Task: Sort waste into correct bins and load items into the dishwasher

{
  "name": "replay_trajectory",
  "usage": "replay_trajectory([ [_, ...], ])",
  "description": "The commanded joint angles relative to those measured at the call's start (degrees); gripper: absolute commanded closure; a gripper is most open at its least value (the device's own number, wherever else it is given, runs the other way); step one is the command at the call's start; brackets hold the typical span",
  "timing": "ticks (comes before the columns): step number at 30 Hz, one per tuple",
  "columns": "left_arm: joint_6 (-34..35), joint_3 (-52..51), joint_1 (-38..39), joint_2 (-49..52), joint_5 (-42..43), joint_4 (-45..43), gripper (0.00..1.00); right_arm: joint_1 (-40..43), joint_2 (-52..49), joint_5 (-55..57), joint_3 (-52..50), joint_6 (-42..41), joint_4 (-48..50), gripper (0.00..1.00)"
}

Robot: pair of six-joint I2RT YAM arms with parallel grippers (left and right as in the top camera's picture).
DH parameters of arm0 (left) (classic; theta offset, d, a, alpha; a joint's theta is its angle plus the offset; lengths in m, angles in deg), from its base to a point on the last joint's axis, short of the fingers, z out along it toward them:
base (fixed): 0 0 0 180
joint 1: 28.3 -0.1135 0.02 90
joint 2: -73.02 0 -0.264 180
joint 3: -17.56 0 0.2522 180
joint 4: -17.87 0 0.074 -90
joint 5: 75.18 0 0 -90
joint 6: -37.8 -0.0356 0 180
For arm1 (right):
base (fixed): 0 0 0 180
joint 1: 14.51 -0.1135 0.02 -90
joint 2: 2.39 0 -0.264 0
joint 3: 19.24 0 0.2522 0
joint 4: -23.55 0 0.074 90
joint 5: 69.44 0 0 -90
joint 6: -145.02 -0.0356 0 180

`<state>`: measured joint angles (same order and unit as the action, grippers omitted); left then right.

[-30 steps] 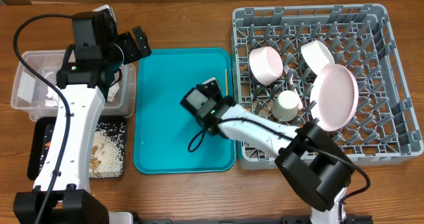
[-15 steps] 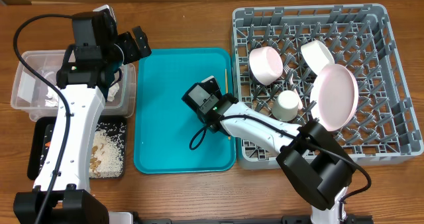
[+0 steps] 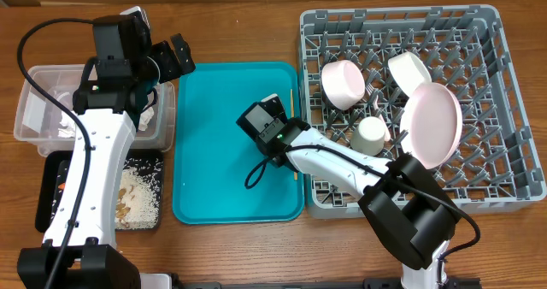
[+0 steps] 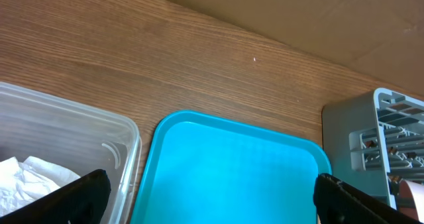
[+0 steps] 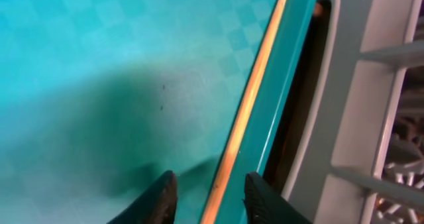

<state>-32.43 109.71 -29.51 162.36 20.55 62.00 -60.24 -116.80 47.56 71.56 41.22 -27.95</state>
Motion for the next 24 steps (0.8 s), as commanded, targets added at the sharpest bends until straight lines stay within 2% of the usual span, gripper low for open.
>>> replay_trajectory([
  [1,1.0,1.1,0.1,-0.9,-0.3,-0.2,0.0,0.2,-0.7,-2.7,2.4,-4.9,-0.5,0.61],
  [5,1.0,1.1,0.1,-0.9,-0.3,-0.2,0.0,0.8,-0.7,-8.6,2.5,-12.2,-0.3,0.54],
  [8,1.0,1.1,0.1,-0.9,-0.3,-0.2,0.0,1.8,-0.7,-9.7,2.4,-20.8,-0.3,0.38],
  [10,1.0,1.1,0.1,-0.9,-0.3,-0.2,0.0,2.4,-0.7,-9.7,2.4,-21.9,-0.3,0.36],
  [14,1.0,1.1,0.1,-0.9,-0.3,-0.2,0.0,3.2,-0.7,-9.8,1.6,-25.7,0.1,0.35],
  [24,1.0,1.1,0.1,-0.9,-0.3,-0.2,0.0,3.2,-3.3,-9.8,-0.3,-25.7,3.8,0.38],
])
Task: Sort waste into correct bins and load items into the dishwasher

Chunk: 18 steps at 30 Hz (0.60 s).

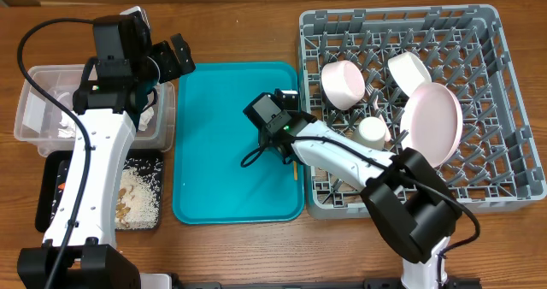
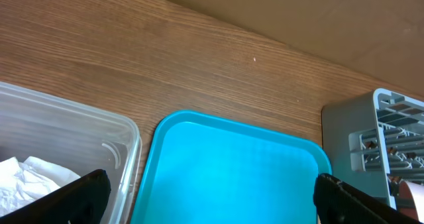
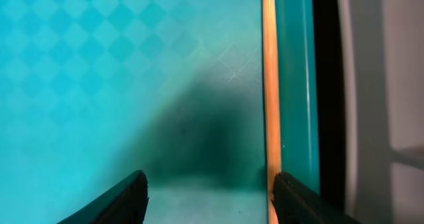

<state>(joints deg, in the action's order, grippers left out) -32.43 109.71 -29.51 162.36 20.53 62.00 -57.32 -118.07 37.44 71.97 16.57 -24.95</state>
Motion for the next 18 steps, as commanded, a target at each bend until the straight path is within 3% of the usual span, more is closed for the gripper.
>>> replay_trajectory([
  [1,1.0,1.1,0.1,-0.9,-0.3,-0.2,0.0,0.3,-2.3,0.4,-0.7,-1.0,1.1,0.4],
  [7,1.0,1.1,0.1,-0.9,-0.3,-0.2,0.0,0.9,-4.0,1.0,-0.7,-0.5,2.5,0.44],
  [12,1.0,1.1,0.2,-0.9,-0.3,-0.2,0.0,0.8,-3.9,-1.7,-0.7,4.5,4.2,0.36],
  [18,1.0,1.1,0.2,-0.9,-0.3,-0.2,0.0,-0.6,-3.8,-1.2,1.3,8.2,2.8,0.36],
])
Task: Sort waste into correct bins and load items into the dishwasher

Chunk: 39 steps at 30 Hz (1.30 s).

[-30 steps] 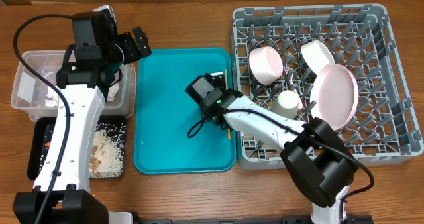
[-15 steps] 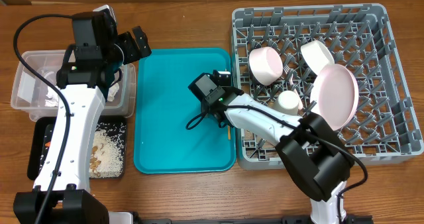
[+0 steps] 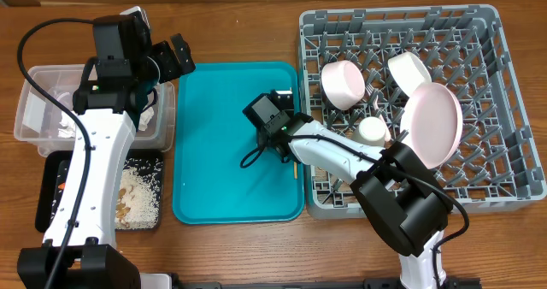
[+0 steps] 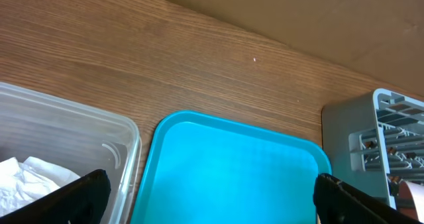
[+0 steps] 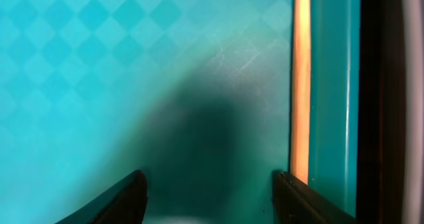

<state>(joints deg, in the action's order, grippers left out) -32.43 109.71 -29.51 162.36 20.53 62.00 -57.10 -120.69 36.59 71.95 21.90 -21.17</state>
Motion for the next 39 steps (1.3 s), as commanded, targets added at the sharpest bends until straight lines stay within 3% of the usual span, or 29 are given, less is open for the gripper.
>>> replay_trajectory([
  [1,1.0,1.1,0.2,-0.9,-0.3,-0.2,0.0,-0.9,-1.2,0.5,2.1,3.2,-1.9,0.35],
  [7,1.0,1.1,0.2,-0.9,-0.3,-0.2,0.0,-1.0,-0.8,6.5,5.1,5.4,-6.0,0.33],
  [23,1.0,1.1,0.1,-0.9,-0.3,-0.2,0.0,-1.0,-1.0,4.6,5.0,6.3,-6.1,0.33],
  [31,1.0,1.1,0.1,-0.9,-0.3,-0.2,0.0,-0.8,-4.3,-0.4,4.8,3.4,-4.1,0.41],
  [36,1.0,1.1,0.1,-0.9,-0.3,-0.2,0.0,-0.8,-4.9,-2.9,4.8,2.9,-3.7,0.62],
  [39,1.0,1.1,0.1,-0.9,-0.3,-0.2,0.0,-0.9,-4.9,-3.4,4.8,2.9,-3.8,0.65],
])
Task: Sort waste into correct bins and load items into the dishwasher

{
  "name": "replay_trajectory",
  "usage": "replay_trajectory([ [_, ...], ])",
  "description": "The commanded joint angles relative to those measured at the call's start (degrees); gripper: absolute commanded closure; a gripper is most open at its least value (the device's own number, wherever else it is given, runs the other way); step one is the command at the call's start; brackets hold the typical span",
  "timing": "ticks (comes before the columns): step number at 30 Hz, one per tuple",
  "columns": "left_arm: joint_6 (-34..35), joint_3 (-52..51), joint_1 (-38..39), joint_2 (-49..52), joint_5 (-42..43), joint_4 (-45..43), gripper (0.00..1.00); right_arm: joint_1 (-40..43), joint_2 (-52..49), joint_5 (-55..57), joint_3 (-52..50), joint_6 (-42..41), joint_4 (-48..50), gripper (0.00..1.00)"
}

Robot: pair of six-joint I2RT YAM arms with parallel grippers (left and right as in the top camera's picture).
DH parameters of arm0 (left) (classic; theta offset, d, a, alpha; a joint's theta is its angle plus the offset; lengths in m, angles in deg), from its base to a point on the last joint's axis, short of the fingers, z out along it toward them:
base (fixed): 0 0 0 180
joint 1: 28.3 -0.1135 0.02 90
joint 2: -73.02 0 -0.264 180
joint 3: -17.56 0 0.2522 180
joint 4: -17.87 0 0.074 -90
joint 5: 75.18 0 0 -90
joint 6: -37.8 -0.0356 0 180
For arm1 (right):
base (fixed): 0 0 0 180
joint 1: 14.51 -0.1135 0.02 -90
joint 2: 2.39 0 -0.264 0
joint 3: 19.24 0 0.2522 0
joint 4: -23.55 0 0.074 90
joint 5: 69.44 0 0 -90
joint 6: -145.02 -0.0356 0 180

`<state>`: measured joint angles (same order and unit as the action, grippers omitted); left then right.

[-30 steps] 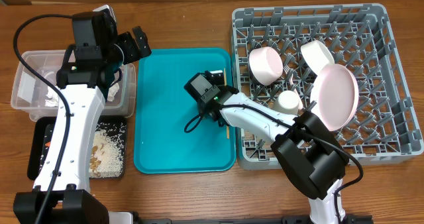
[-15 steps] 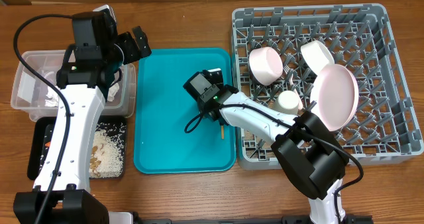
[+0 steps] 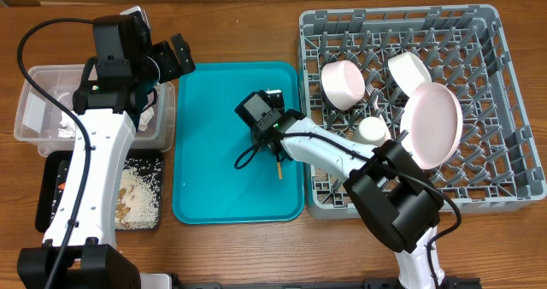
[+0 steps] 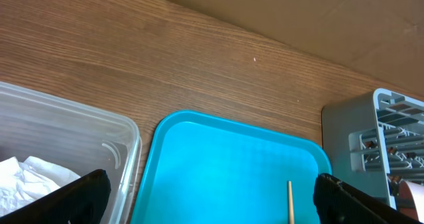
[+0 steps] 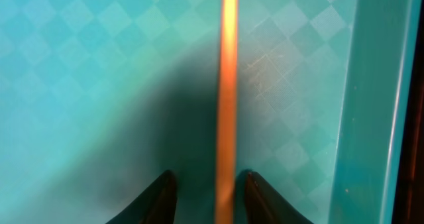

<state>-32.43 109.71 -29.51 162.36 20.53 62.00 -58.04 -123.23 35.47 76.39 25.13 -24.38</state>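
Observation:
A wooden chopstick [image 3: 279,165] lies on the teal tray [image 3: 214,178], a little inside its right rim. In the right wrist view the chopstick [image 5: 227,85] runs straight up between the fingers of my right gripper [image 5: 209,197]. The jaws are narrowed round the stick; it sits against the right finger, with a gap to the left one. Overhead, my right gripper [image 3: 268,142] is low over the tray's right half. My left gripper [image 3: 171,58] hangs open above the tray's top left corner with nothing between its fingers. The chopstick's tip [image 4: 289,201] shows in the left wrist view.
The grey dish rack [image 3: 393,17] on the right holds a pink bowl [image 3: 342,84], a pink plate [image 3: 433,122], a white bowl [image 3: 408,67] and a cup [image 3: 372,133]. A clear bin [image 3: 34,109] with tissue and a black bin [image 3: 141,195] with food scraps stand at the left.
The chopstick was against the tray's right rim, outside my right finger. Now it lies further left on the tray, between narrower jaws. My right gripper has shifted left. The left arm has not moved.
My right gripper first sat low at the tray's right rim, jaws narrow, with the chopstick angled between them. It was then further up the rim with jaws wide and the stick beside the right finger. Now the stick lies off the rim, between the narrowed jaws.

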Motion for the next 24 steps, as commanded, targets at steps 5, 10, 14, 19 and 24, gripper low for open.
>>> replay_trajectory([
  [5,1.0,1.1,0.1,-0.9,-0.3,-0.2,0.0,0.1,-2.3,-5.0,0.4,-0.3,-1.2,0.66],
  [10,1.0,1.1,0.1,-0.9,-0.3,-0.2,0.0,0.1,-2.3,-9.3,1.2,-0.3,-3.7,0.66],
  [14,1.0,1.1,0.1,-0.9,-0.3,-0.2,0.0,0.1,-2.3,-13.1,1.2,-0.3,-5.3,0.73],
  [19,1.0,1.1,0.1,-0.9,-0.3,-0.2,0.0,0.1,-2.3,-13.8,1.2,-0.3,-5.4,0.72],
  [24,1.0,1.1,0.1,-0.9,-0.3,-0.2,0.0,0.1,-2.3,-13.8,1.2,-0.3,-5.4,0.69],
])
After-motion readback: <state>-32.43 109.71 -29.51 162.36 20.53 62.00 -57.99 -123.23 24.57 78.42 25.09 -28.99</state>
